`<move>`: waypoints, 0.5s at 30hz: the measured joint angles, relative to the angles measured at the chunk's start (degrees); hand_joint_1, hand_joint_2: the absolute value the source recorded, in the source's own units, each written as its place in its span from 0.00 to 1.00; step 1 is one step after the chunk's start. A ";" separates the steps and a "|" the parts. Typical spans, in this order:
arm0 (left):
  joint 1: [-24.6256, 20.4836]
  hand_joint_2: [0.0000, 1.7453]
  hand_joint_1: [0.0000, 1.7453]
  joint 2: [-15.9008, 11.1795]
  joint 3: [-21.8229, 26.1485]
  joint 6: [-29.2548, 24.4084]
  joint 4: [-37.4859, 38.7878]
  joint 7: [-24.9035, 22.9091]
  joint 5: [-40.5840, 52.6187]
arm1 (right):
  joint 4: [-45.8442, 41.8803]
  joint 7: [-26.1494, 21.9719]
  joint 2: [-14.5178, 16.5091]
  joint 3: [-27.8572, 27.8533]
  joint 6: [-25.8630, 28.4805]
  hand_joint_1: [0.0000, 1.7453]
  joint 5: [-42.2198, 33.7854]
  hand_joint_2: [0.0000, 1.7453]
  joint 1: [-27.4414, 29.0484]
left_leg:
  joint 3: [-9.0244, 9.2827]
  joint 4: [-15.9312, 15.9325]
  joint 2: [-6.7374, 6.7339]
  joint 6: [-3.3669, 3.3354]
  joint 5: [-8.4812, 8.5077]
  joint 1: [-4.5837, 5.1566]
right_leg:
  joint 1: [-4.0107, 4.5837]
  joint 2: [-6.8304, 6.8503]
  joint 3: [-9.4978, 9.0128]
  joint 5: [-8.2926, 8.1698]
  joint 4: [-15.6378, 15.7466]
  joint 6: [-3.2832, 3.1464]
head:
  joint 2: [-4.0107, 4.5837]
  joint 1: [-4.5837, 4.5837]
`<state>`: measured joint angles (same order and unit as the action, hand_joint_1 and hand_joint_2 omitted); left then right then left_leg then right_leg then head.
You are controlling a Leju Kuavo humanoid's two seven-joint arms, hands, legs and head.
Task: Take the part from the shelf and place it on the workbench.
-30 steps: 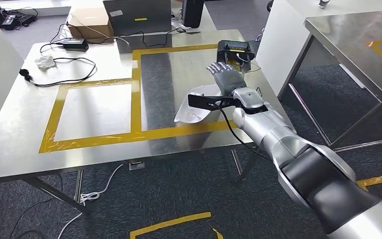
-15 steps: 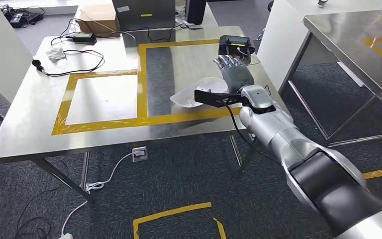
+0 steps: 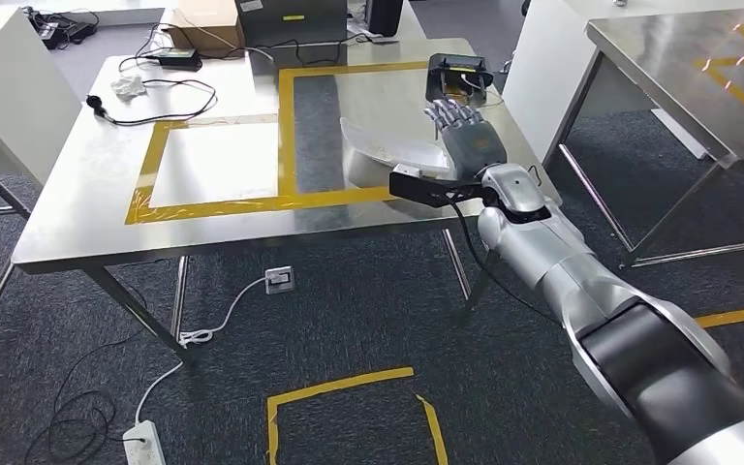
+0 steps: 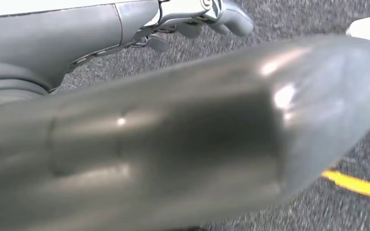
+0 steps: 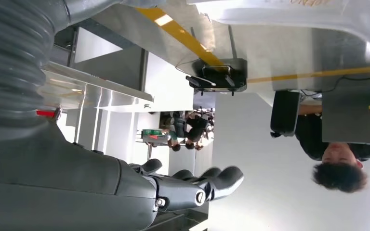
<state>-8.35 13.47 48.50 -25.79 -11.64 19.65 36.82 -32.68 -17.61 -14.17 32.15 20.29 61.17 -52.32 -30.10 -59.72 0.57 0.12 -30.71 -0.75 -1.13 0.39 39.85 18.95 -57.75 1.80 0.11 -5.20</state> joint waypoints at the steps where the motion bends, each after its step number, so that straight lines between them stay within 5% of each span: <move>1: 0.04 0.00 0.00 -0.05 0.00 0.00 -0.02 0.03 -0.09 | -0.11 -0.05 -0.16 -0.09 0.04 0.00 -0.05 1.00 0.40 | -0.36 -0.01 -0.11 -0.61 0.59 0.03 | -0.14 -0.03 0.25 0.37 -0.11 0.32 | 0.00 0.07; 3: 0.10 0.00 0.00 -0.12 0.00 -0.01 -0.04 0.03 -0.19 | -0.21 -0.09 -0.35 -0.25 0.18 0.00 -0.13 1.00 1.14 | -1.62 0.09 -0.32 -1.59 2.08 -0.07 | -0.26 -0.06 1.59 4.46 -3.18 0.77 | 0.00 0.05; 5: 0.12 0.00 0.00 -0.20 0.00 -0.02 -0.07 -0.10 -0.19 | -0.23 -0.26 -0.39 -0.43 0.46 0.00 -0.32 1.00 1.37 | -3.38 0.05 -0.38 -2.01 3.58 0.08 | -0.18 -0.13 3.53 10.49 -10.44 0.92 | 0.00 -0.02; 6: 0.16 0.00 0.00 -0.25 0.00 -0.02 -0.07 -0.19 -0.22 | -0.23 -0.44 -0.39 -0.56 0.56 0.00 -0.57 1.00 1.44 | -4.33 0.02 -0.40 -2.11 4.30 0.19 | -0.10 -0.17 4.17 12.25 -14.18 0.93 | 0.00 -0.02; 8: 0.24 0.00 0.00 -0.33 0.00 -0.02 -0.07 -0.26 -0.42 | -0.22 -0.73 -0.38 -0.97 0.58 0.00 -1.26 1.00 1.72 | -6.21 -0.09 -0.43 -2.15 5.70 0.36 | 0.09 -0.23 3.09 11.78 -17.38 0.64 | 0.00 -0.02; 10: 0.28 0.00 0.00 -0.40 0.00 -0.03 -0.07 -0.05 -0.71 | -0.22 -0.68 -0.39 -1.52 0.58 0.00 -1.87 0.50 1.91 | -7.80 -0.21 -0.39 -2.02 6.99 0.47 | 0.41 -0.27 -1.99 9.32 -12.81 -0.08 | 0.00 -0.03; 12: 0.30 0.00 0.00 -0.39 0.01 -0.04 -0.07 0.21 -0.84 | -0.27 -0.55 -0.43 -2.19 0.49 0.00 -2.26 0.00 1.87 | -8.72 -0.20 -0.32 -1.58 8.09 0.59 | 0.93 -0.26 -7.95 9.94 -4.88 -0.91 | 0.00 0.00; 13: 0.30 0.00 0.00 -0.37 0.02 -0.03 -0.05 0.28 -0.83 | -0.31 -0.56 -0.49 -2.50 0.27 0.00 -2.50 0.00 1.83 | -8.86 -0.07 -0.31 -1.25 8.63 0.54 | 1.19 -0.30 -9.63 10.70 -2.15 -1.26 | 0.00 -0.10; 15: 0.36 0.00 0.00 -0.35 0.02 0.04 -0.03 0.26 -0.80 | -0.34 -0.63 -0.72 -2.96 -0.64 0.00 -2.87 0.00 1.85 | -8.91 0.55 -0.29 -0.42 9.83 0.43 | 1.45 -0.34 -9.97 10.60 -0.41 -1.81 | 0.00 -0.30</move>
<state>-7.98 13.12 48.52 -25.75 -11.67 19.91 36.02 -33.02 -18.24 -14.89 29.19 19.65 58.29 -50.47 -39.01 -59.18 0.29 -0.29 -20.88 -0.31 0.32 0.05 29.89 29.54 -58.17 -0.02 0.11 -5.50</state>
